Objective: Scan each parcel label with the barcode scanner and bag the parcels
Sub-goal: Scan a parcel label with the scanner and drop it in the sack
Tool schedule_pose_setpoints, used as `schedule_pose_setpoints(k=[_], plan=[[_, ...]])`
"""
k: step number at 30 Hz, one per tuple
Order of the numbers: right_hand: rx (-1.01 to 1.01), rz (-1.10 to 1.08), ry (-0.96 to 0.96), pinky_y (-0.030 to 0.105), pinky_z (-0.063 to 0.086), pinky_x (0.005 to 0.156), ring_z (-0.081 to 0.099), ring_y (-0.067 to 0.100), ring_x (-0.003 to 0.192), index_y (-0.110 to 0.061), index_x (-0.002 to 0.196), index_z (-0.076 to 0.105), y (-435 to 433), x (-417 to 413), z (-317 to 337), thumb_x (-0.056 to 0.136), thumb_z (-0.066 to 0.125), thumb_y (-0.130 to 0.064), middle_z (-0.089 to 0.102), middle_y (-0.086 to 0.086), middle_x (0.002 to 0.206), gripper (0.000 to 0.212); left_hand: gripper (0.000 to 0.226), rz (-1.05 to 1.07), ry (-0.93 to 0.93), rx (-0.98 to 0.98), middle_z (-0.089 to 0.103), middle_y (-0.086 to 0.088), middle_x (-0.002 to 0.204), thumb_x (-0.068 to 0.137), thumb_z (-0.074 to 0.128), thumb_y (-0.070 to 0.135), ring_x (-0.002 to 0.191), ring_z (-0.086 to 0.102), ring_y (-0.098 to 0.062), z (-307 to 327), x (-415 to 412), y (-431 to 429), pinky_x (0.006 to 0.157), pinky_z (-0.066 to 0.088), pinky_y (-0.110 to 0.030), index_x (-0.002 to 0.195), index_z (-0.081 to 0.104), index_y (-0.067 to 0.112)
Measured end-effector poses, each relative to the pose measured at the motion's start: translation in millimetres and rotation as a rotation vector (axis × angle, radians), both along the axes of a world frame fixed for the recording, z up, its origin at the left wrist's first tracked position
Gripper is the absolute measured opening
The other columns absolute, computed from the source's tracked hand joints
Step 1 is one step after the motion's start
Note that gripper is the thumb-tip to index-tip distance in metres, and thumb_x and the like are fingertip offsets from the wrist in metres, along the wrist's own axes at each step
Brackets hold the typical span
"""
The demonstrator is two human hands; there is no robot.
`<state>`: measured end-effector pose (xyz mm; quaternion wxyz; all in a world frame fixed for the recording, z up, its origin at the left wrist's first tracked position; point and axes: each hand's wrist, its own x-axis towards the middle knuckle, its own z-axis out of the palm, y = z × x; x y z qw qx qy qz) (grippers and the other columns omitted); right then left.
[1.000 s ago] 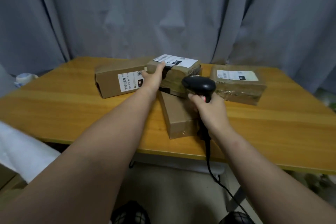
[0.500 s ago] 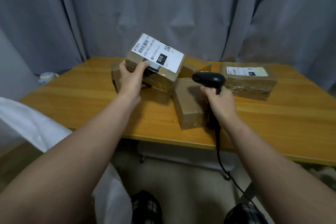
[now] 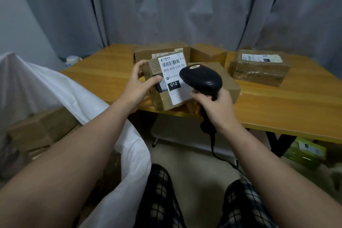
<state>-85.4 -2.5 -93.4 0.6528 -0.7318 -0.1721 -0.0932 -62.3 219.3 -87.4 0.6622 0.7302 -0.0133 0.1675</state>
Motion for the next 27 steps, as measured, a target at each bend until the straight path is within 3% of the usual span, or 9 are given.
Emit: schedule_pose_setpoints(k=[4,8,11,14,19,27], plan=[[0.043,-0.099,-0.016,0.026,0.046,0.05,0.056,0.013,0.048,-0.004,0.076,0.06,1,-13,-14,0.086,0.071,-0.014,0.054,0.002,0.055,0.018,0.059,-0.021,0.042,-0.079,0.052,-0.003,0.131,0.086,0.07,0.014,0.115,0.059,-0.021,1,0,1,0.075,0.057,-0.028,0.132,0.041,0.035],[0.033,-0.126,-0.046,0.024,0.046,0.05,0.056,0.014,0.045,-0.014,0.059,0.051,5,-19,-14,0.086,0.071,-0.016,0.053,-0.003,0.049,0.033,0.063,-0.017,0.044,-0.098,0.047,-0.005,0.138,0.086,0.069,0.015,0.116,0.057,-0.02,0,-3,-2,0.081,0.057,-0.032,0.136,0.039,0.036],[0.028,-0.104,-0.068,0.021,0.046,0.049,0.058,0.011,0.045,-0.023,0.06,0.05,7,-25,-15,0.087,0.07,-0.015,0.055,-0.009,0.047,0.035,0.057,-0.013,0.033,-0.086,0.047,-0.004,0.137,0.087,0.068,0.015,0.118,0.055,-0.018,0,-6,-4,0.083,0.056,-0.031,0.127,0.039,0.042],[0.037,-0.082,-0.069,0.02,0.046,0.049,0.058,0.01,0.045,-0.02,0.065,0.055,7,-28,-16,0.088,0.069,-0.016,0.057,-0.009,0.048,0.027,0.053,-0.019,0.022,-0.068,0.048,-0.001,0.132,0.089,0.066,0.013,0.108,0.055,-0.01,2,-9,-7,0.073,0.055,-0.022,0.124,0.039,0.043],[0.064,-0.092,-0.069,0.021,0.045,0.047,0.057,0.011,0.042,-0.028,0.058,0.046,8,-29,-16,0.088,0.069,-0.014,0.054,-0.009,0.044,0.041,0.054,-0.02,0.028,-0.066,0.048,0.0,0.129,0.09,0.065,0.013,0.104,0.055,-0.008,3,-11,-8,0.067,0.054,-0.018,0.126,0.037,0.042],[0.083,-0.112,-0.06,0.019,0.043,0.046,0.055,0.012,0.041,-0.029,0.055,0.044,4,-27,-15,0.088,0.07,-0.013,0.053,-0.009,0.042,0.044,0.058,-0.018,0.032,-0.043,0.048,-0.001,0.132,0.089,0.067,0.016,0.112,0.055,-0.012,2,-9,-6,0.083,0.055,-0.03,0.133,0.037,0.039]])
